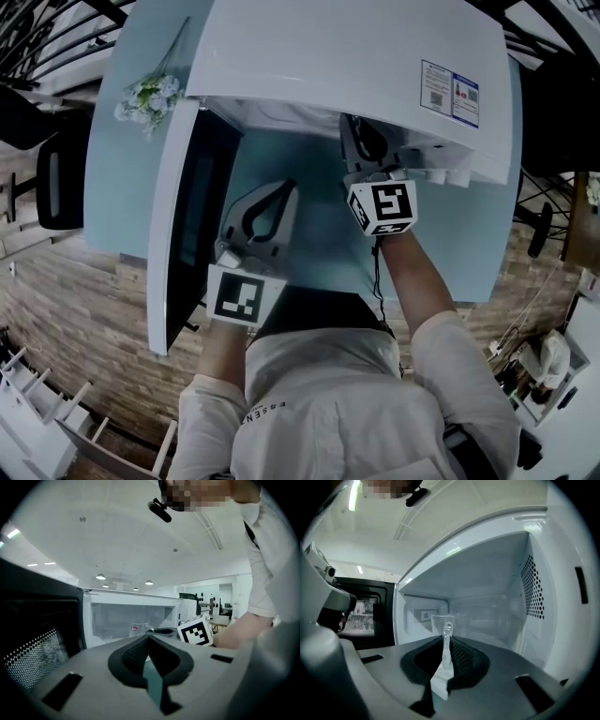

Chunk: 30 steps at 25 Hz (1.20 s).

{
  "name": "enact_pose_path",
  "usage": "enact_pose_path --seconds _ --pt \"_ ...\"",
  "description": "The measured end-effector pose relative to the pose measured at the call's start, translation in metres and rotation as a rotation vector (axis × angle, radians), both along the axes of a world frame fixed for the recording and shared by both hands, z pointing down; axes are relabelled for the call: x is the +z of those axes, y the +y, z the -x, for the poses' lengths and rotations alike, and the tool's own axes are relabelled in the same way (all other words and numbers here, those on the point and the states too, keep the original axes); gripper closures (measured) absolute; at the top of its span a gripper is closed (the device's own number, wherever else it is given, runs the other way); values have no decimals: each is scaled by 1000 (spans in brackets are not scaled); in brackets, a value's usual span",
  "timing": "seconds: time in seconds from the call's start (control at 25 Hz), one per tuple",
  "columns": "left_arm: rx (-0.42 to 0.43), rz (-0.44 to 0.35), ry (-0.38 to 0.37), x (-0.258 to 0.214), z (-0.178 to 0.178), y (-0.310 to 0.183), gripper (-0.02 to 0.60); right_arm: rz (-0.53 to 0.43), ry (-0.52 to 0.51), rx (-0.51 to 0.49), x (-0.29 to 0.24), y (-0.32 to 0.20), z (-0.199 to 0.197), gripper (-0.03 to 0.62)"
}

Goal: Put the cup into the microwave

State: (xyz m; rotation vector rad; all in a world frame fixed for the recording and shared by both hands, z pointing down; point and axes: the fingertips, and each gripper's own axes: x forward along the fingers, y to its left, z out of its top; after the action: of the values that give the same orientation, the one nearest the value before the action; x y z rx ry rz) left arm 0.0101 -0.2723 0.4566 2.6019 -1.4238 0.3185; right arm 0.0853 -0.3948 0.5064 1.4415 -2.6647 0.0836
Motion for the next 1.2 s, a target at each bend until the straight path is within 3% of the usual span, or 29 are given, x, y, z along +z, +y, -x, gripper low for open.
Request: enact_pose_path --seconds 0.4,0.44,0.56,0.6,1.0,1.2 --pt "-6 -1 -14 0 6 5 580 -6 -21 -6 2 2 -2 552" --pt "-6 -1 -11 0 6 5 581 1 -16 -20 2 4 1 542" --pt "5 0 -9 -2 4 6 580 8 -5 -23 -1 10 6 409" --pt "11 -3 -9 -4 3 7 580 2 -8 -10 -4 12 4 405" --pt "45 -50 37 -38 -1 14 580 -31 -55 62 -50 50 -17 407" --pt "60 -85 35 -63 -2 22 581 -23 -111 55 -85 87 -25 518"
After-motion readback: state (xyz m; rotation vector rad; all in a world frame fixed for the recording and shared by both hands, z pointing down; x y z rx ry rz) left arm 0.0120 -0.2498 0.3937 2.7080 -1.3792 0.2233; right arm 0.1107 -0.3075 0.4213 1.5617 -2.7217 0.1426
